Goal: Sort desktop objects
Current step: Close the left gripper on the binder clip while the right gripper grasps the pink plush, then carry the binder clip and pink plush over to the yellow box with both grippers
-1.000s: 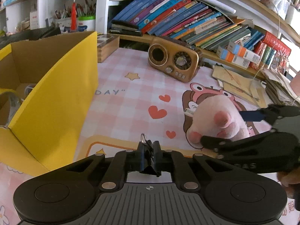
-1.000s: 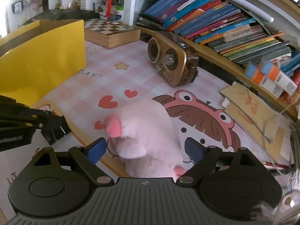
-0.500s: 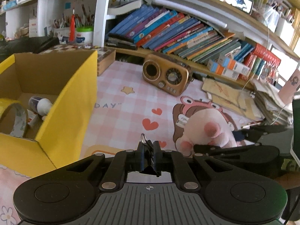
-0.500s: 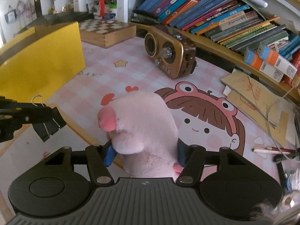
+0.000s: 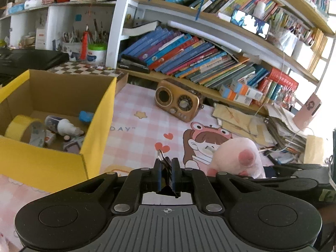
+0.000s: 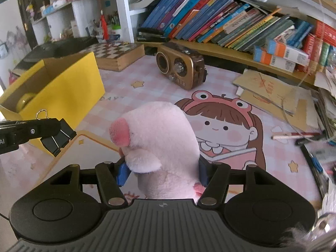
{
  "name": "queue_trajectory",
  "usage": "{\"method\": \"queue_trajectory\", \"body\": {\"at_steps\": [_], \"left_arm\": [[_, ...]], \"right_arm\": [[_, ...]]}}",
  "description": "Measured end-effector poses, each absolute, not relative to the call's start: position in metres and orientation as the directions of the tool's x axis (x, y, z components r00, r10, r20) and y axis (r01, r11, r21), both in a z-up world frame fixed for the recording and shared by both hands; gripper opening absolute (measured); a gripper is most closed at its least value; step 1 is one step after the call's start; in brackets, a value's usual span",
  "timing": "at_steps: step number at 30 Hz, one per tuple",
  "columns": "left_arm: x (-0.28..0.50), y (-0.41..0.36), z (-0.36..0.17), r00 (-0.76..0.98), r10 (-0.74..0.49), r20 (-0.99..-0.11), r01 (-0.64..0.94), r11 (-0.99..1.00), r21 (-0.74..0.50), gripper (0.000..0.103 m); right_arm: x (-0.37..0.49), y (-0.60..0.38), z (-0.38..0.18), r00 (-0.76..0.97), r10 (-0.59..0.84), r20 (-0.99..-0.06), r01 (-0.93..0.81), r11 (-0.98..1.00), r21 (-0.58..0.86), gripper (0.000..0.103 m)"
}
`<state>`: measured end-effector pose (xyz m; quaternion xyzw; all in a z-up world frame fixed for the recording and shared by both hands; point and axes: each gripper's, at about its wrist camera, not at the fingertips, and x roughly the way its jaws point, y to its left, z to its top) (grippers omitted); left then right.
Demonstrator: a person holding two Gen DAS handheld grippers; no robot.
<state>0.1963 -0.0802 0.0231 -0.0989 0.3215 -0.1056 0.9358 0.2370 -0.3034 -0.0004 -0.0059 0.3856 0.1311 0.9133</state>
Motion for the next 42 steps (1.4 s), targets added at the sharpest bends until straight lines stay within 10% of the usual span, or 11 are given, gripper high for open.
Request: {"method": "queue_trajectory", "body": {"at_steps": [42], "left_arm": [[0.066,0.049,0.024,0.739,-0.369,-0.564,0.231,0.925,-0.303,0.007]], "right_arm": [[0.067,-0.169,0.02,0.672,0.195,-0.715,-0.16,0.98,0.118,0.059]]}}
